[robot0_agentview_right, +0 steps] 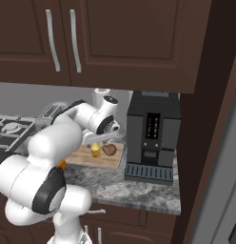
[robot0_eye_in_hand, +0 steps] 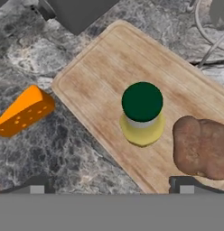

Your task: Retrieve the reheated potato from the microwave, then place the potato, cheese, and condiment on the cutting board.

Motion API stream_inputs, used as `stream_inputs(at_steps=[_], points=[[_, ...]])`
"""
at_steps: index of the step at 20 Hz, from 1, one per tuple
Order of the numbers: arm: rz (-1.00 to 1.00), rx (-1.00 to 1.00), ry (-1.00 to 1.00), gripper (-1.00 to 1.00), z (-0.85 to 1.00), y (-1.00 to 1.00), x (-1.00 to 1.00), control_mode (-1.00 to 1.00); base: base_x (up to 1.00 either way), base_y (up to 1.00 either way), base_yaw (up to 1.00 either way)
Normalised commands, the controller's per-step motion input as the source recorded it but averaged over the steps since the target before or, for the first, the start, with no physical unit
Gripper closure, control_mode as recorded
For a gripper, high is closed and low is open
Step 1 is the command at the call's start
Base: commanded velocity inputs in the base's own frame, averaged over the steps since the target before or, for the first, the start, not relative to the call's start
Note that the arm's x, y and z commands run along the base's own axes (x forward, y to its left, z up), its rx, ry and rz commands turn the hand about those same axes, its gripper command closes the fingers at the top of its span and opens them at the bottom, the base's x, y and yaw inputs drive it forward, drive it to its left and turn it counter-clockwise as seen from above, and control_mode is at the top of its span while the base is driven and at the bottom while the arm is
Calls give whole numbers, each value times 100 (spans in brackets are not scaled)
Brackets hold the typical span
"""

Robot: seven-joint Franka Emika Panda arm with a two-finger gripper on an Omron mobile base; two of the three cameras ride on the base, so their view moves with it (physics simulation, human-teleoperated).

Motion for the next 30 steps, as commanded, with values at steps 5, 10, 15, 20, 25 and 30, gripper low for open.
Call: stream_inputs(at_steps=[5,10,15,20,25,30], points=[[-2,0,0,-100,14,-12,-46,-100,0,0,0],[-21,-2,0,-100,3,25,-61,-100,0,0,0],[-33,-3,0,-100,0,38,-55,-100,0,0,0],[-23,-7,0,-100,0,51,-35,-100,0,0,0],[-14,-10,0,-100,0,58,-20,-100,0,0,0],[-14,-6,3,-100,0,55,-3,-100,0,0,0]])
